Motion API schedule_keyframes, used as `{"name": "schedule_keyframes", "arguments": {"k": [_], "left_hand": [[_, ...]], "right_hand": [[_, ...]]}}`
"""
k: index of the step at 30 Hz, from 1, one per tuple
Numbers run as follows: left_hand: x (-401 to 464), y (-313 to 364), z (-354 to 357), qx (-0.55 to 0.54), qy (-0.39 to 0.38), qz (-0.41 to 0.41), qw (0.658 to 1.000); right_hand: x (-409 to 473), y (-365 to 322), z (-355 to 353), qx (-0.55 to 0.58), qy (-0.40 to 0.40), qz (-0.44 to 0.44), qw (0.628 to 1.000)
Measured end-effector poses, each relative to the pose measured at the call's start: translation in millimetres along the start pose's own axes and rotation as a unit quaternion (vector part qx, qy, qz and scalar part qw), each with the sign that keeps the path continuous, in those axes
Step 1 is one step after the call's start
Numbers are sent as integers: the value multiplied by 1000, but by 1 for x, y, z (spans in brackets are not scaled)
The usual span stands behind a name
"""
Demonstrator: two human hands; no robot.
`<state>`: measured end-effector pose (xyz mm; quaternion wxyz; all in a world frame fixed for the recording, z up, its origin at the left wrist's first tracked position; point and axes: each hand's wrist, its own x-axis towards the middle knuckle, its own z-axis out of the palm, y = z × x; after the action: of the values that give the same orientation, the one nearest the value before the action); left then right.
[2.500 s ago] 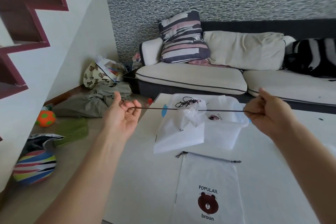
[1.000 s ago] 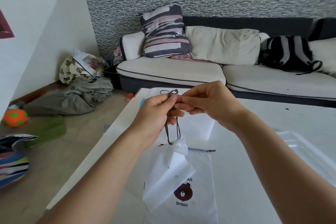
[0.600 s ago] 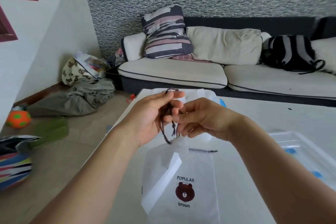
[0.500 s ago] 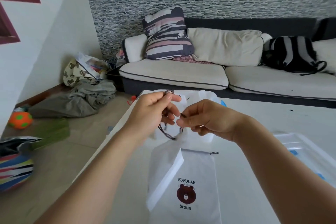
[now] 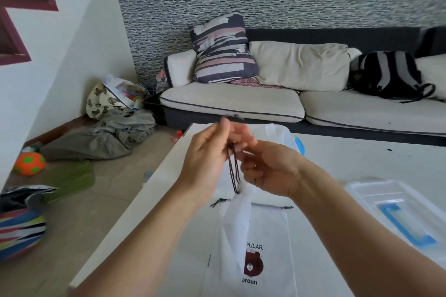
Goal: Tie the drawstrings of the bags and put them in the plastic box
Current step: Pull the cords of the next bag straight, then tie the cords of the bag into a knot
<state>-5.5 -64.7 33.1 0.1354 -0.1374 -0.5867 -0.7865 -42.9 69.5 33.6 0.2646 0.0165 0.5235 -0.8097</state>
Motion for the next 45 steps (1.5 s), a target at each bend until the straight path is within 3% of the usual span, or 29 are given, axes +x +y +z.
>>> {"name": "schedule_keyframes", "arguments": {"k": [2,5,6,8,10,12,14,18,20,21,24,29,31,33,35,38,42,45], "left_hand": [[6,5,-7,-83,101,-32,991],[22,15,-47,-240,258,-93,931],[24,16,-61,-240,284,-104,923],[28,14,-79,-151,284,-100,941],[28,8,-83,1,244,-50,969],[28,-4,-86,192,188,-13,963],[26,-15,-87,337,127,1,933],[13,-15,-74,361,46,-30,931],[7,-8,-69,441,-17,6,897],[4,-5,-69,486,-48,18,873],[0,-1,-75,590,-123,-47,796],[-3,-1,-76,639,-230,-124,723],[-3,-5,-76,597,-229,-151,754],[-2,-10,-77,509,-189,-162,824],[0,-14,-78,475,-126,-94,866],[1,-7,-69,450,-82,-8,889],[1,-2,-56,234,-73,-74,967],[-2,0,-48,114,-106,-125,980]], "right_hand": [[5,-6,-4,120,33,-35,992],[6,-27,-28,312,41,-109,943],[4,-33,-36,331,39,-129,934],[-1,-34,-47,213,47,-147,965],[-5,-27,-47,-15,52,-150,987],[-5,-20,-43,-200,50,-153,967],[-9,-16,-33,-384,45,-162,908],[-9,4,-22,-680,-22,-139,720],[-5,14,-22,-719,-44,-142,679],[-3,17,-24,-721,-53,-138,677],[-4,14,-26,-705,-56,-113,698],[-10,5,-31,-679,-61,-80,727],[-9,3,-35,-672,-50,-95,732],[-9,1,-37,-670,-24,-142,729],[-8,-2,-38,-667,-4,-174,725],[-9,-3,-39,-667,1,-166,726],[-10,-4,-35,-674,-24,-150,723],[-13,-7,-30,-603,-60,-161,779]]}}
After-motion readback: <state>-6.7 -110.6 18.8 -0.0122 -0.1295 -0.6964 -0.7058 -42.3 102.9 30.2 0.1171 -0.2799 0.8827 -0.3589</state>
